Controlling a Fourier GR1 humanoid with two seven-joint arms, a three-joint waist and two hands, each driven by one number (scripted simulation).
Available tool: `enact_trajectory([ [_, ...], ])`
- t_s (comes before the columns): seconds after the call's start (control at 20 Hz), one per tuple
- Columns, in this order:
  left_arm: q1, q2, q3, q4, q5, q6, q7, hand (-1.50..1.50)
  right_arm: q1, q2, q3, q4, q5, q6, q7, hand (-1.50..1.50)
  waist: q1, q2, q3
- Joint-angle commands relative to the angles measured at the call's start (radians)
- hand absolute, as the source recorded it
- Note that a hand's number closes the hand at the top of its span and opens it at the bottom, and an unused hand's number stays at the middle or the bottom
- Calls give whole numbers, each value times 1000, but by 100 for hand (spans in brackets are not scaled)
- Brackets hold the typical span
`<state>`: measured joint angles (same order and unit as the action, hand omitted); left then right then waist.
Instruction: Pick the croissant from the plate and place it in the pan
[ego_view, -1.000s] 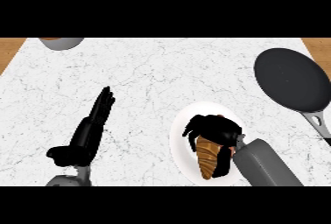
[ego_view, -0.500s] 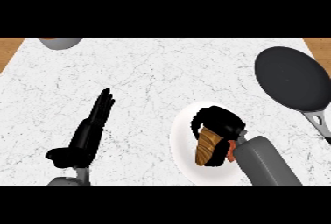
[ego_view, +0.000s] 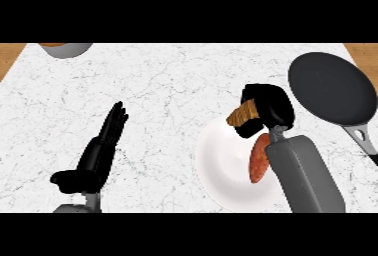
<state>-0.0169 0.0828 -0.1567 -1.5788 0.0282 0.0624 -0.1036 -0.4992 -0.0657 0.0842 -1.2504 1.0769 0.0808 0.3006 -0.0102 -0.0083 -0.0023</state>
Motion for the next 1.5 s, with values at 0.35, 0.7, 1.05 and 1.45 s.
enact_trajectory([
  [0.35,-3,-9,-5,-56,2,-1,52,0,-58,65,-35,-268,135,-181,361,150,10,5,2],
  [0.7,-3,-15,-15,-22,-19,-14,18,0,-97,-5,-247,-137,-6,-324,266,150,20,10,3],
  [1.05,-26,-33,4,18,-13,-15,-1,0,-102,-141,-366,78,-52,-503,96,150,21,13,3],
  [1.45,-49,-19,14,55,-8,-49,-44,0,-186,-305,-515,392,-102,-773,-111,150,37,23,4],
])
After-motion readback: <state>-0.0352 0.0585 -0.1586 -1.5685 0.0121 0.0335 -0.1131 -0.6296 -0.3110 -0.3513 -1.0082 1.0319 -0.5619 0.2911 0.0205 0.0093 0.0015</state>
